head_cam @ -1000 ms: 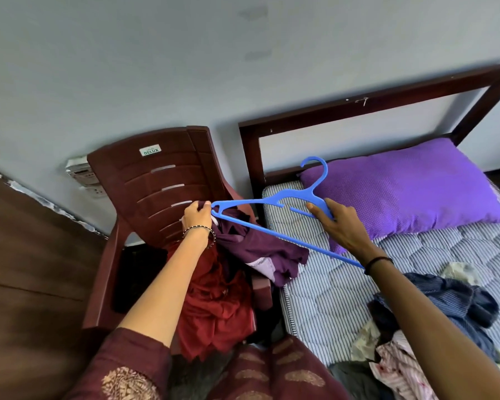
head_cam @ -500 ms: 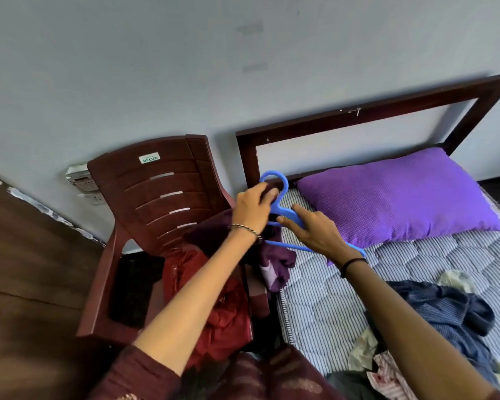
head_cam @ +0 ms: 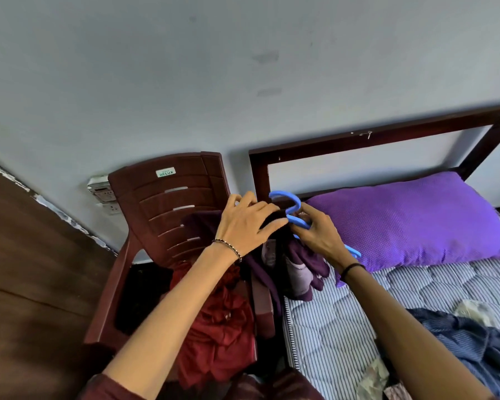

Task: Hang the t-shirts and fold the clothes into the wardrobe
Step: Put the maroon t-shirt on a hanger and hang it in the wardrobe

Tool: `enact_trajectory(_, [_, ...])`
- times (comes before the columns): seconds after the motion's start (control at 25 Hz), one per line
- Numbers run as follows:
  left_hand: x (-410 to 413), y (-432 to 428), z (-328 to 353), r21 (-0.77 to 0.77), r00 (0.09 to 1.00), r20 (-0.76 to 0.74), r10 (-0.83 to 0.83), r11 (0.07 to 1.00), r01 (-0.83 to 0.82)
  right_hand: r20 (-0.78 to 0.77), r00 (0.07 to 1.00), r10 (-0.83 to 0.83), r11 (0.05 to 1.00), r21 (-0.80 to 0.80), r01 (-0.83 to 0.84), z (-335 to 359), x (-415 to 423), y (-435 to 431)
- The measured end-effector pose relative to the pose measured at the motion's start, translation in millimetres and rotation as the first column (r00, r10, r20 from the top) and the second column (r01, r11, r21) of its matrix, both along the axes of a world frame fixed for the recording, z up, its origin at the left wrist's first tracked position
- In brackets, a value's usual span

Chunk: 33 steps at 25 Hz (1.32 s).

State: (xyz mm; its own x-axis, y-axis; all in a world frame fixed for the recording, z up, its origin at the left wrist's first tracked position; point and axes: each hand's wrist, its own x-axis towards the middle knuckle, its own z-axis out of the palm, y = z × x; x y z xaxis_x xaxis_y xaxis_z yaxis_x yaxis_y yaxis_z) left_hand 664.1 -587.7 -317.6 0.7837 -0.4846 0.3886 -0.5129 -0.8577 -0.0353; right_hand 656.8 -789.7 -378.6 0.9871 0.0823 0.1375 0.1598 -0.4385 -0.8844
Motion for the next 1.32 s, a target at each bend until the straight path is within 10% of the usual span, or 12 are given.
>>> enact_trajectory(0.2, [5,13,12,0.067,0.860,-0.504,0.079,0.996,-0.052,-0.017,0.999,0.030,0.999,-0.036,-0.031,1,1,18])
enact_trajectory(0.4, [8,16,10,-0.018,0.722,-0.682,0.116,0.984,-0.175,0.002,0.999,0.046,0.996,-0.081,-0.045,3,10,23])
enact_trajectory(0.6, [3,23,-18,-0.361,0.764,-0.641,0.068,0.852,-0.379,0.062,0.996,-0.065,0.998,0.030,0.063,4,17,25])
enact_trajectory(1.0, [-3,27,-17,-0.455,0.802,-0.575,0.163,0.751,-0.479,-0.170,0.974,0.152,0.895,0.441,-0.063,-14,-5,55])
enact_trajectory(1.32, [-10,39,-14,-0.447,0.796,-0.562,0.226,0.726,-0.522,-0.388,0.902,0.189,0.917,0.399,-0.020,-15,-8,67])
